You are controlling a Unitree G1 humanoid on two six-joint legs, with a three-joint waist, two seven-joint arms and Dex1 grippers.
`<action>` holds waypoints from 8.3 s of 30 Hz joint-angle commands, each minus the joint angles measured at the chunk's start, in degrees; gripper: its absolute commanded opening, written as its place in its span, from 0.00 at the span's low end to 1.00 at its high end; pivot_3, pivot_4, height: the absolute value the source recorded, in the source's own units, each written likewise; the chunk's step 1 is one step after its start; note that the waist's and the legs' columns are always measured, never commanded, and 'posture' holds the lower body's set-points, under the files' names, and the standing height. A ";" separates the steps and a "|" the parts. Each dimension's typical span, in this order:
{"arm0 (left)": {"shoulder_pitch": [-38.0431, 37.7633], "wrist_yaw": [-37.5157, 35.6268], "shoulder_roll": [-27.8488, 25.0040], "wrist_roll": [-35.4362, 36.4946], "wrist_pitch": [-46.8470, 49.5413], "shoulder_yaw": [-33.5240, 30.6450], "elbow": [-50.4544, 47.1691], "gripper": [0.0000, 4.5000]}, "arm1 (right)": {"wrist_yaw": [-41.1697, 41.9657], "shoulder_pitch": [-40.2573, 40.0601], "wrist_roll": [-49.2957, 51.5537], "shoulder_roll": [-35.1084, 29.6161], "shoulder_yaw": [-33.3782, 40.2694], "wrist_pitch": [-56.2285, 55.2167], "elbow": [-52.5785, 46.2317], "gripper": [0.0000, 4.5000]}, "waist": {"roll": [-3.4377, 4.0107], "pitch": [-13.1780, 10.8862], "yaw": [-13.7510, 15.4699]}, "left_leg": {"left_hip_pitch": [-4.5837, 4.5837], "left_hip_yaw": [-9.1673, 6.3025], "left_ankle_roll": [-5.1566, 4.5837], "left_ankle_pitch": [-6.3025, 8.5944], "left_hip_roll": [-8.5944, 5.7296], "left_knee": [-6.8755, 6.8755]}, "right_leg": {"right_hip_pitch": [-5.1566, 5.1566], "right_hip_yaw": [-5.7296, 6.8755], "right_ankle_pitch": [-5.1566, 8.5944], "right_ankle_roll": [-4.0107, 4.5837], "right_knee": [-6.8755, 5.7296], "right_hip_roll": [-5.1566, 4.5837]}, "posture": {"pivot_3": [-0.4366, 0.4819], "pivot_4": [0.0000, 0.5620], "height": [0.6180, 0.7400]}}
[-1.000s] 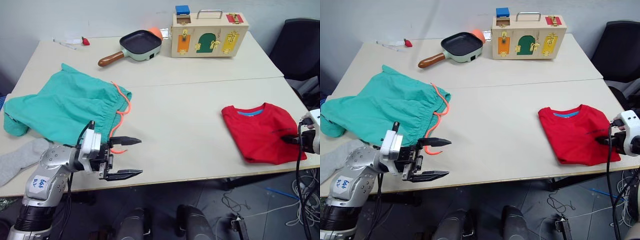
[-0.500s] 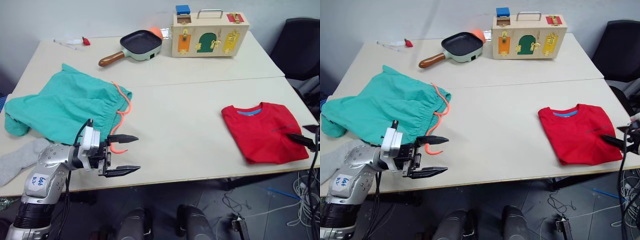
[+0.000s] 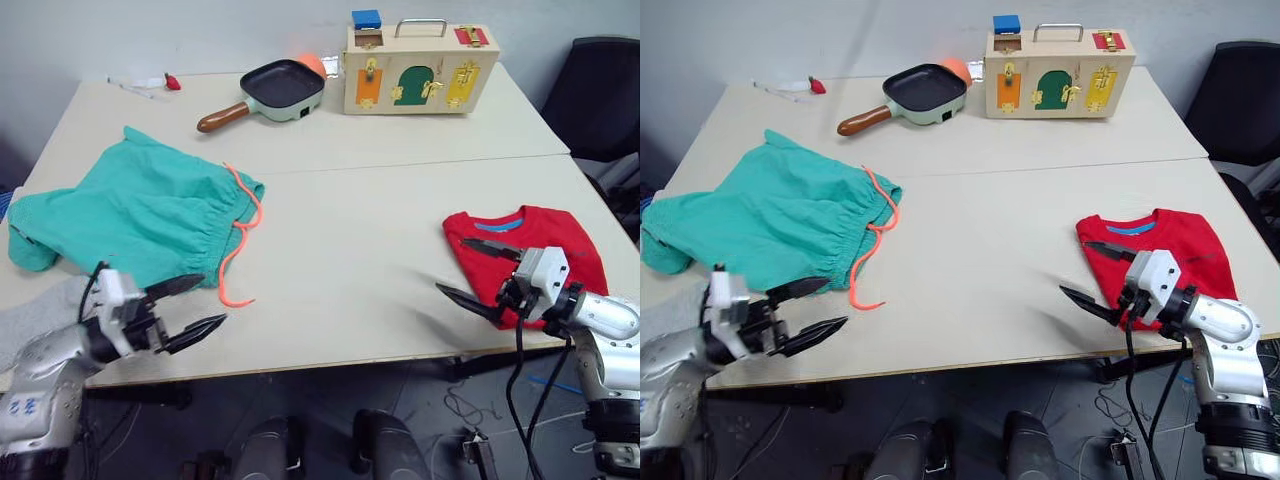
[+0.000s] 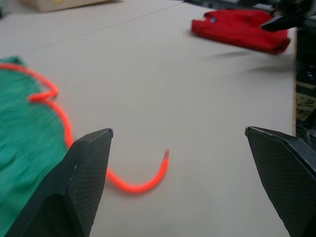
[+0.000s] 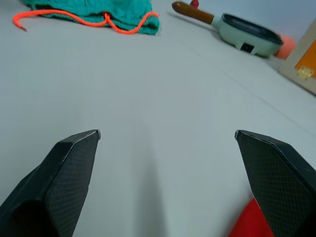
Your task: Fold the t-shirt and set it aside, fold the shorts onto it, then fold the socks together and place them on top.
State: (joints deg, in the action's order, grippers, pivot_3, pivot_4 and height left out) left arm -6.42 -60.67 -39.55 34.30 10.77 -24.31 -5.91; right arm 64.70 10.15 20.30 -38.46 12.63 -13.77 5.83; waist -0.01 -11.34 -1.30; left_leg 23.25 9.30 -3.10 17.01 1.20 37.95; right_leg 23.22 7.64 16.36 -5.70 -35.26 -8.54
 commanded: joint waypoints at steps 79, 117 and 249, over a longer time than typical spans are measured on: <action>2.93 -2.21 -12.82 -28.67 -21.46 11.20 4.73 1.00 | 2.84 8.41 -12.23 -1.90 -22.20 1.21 -5.62 1.00 | -0.24 0.03 -0.24 | -0.04 0.56 0.20 0.16 0.37 0.23 | 0.48 -0.17 0.05 0.43 -0.41 0.07 | 0.48 0.27 1.00; -3.51 -14.75 -19.58 3.82 14.16 7.11 -13.40 0.01 | 17.50 0.42 5.80 -11.27 -14.27 7.73 -4.92 0.00 | -0.10 0.06 -0.32 | -0.21 0.65 0.12 -0.12 0.50 0.15 | 0.44 -0.03 0.10 0.53 -0.59 0.21 | 0.48 0.27 1.00; 25.55 -8.34 -5.07 -20.71 -20.51 23.76 9.92 0.35 | 9.40 10.55 -2.75 -0.78 -15.77 -17.22 11.18 0.00 | -0.29 0.11 -0.33 | -0.09 0.80 -0.13 0.04 0.49 1.01 | 0.47 -0.10 -0.01 0.40 -1.16 0.19 | 0.48 0.27 1.00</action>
State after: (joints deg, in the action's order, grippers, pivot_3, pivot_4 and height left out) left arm 17.41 -69.46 -45.28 15.29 -7.56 -1.86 3.28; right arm 74.32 20.19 15.99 -39.55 -3.85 -32.03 19.45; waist -0.29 -11.24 -1.63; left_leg 23.15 10.11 -3.23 17.04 1.69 38.96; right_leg 23.68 7.54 16.34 -5.30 -36.42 -8.34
